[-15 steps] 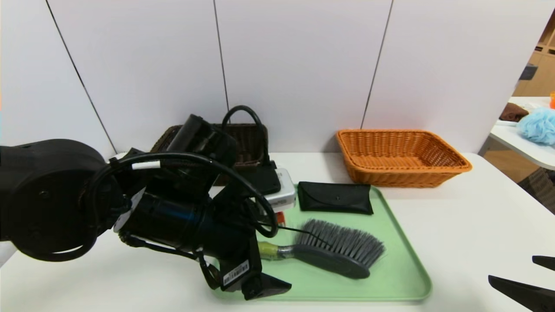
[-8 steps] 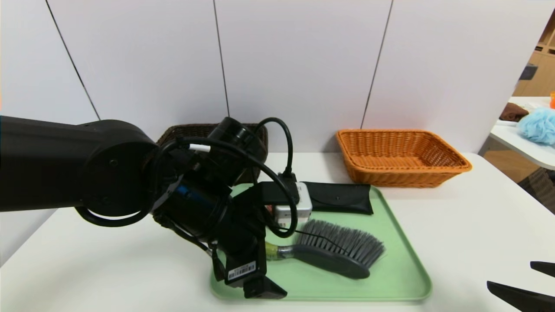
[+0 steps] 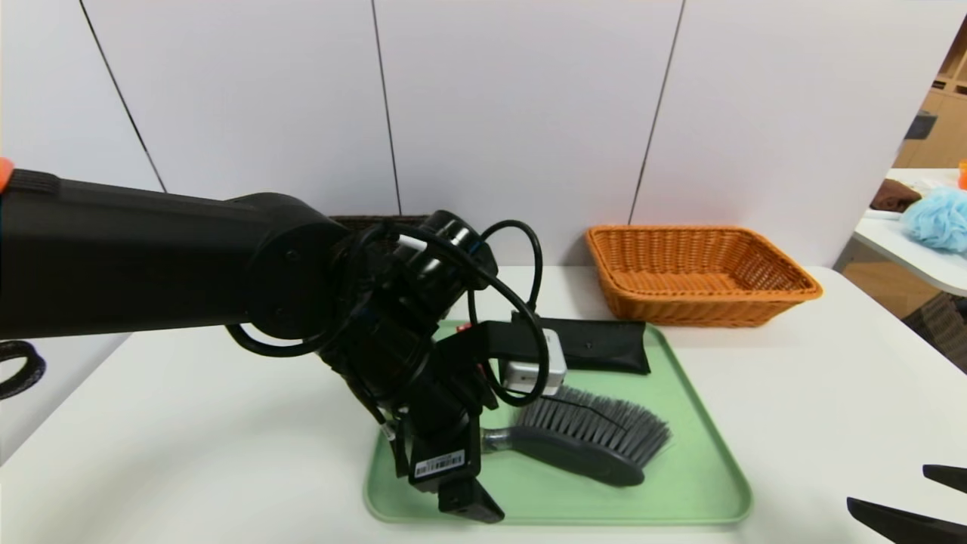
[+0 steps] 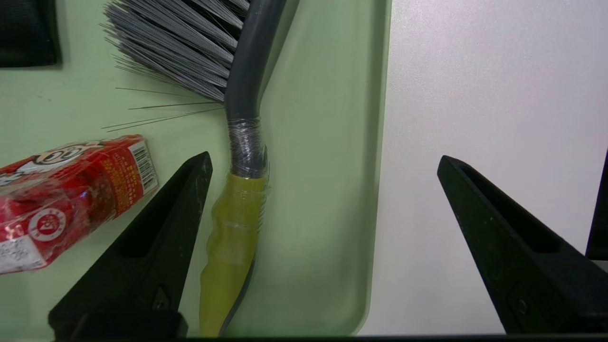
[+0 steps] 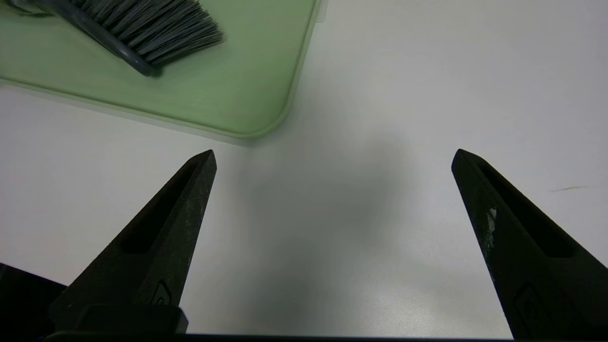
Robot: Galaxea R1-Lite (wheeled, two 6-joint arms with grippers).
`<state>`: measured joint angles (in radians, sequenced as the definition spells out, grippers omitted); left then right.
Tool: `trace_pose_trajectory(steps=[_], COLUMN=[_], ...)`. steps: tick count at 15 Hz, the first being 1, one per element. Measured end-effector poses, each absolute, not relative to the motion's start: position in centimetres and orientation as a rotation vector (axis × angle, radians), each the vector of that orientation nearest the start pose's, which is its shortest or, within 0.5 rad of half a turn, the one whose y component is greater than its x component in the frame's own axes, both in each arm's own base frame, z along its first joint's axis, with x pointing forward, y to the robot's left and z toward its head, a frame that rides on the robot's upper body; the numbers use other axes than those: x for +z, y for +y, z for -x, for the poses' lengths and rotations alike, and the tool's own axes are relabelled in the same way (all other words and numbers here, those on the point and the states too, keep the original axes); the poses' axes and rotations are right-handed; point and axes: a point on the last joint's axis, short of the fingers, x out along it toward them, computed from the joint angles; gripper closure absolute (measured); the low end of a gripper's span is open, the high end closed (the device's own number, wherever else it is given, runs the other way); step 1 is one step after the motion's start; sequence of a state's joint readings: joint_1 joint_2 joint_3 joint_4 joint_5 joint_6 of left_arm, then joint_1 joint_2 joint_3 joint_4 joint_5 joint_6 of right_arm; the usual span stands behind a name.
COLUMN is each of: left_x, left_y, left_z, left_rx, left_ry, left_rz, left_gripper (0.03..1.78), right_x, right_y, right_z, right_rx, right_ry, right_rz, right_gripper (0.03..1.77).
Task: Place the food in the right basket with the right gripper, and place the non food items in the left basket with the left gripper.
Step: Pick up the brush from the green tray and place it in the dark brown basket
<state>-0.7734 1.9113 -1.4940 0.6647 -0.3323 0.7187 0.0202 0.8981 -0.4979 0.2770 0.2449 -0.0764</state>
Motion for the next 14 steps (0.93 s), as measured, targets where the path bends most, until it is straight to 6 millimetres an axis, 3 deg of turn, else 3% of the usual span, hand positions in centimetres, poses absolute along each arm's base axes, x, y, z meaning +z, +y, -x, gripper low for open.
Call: trace_pose_trajectory(steps=[8, 14], left_x=[18.0, 17.2], left_y=[-25.7, -25.4], left_z=[-25.3, -26.5], left_rx=[-1.408, -1.334], left_ry=[0.793, 0.836], left_rz=[-0.927, -0.974], left_gripper=[0.12, 0.12], right_x=[16.9, 16.9], right_y=[0.6, 0.6], right_z=[-7.8, -7.5], right_rx=[0.273, 0.264], right_ry=[0.662, 0.656], right_rz=[-0.006, -0.033], right_gripper=[0.09, 0.09])
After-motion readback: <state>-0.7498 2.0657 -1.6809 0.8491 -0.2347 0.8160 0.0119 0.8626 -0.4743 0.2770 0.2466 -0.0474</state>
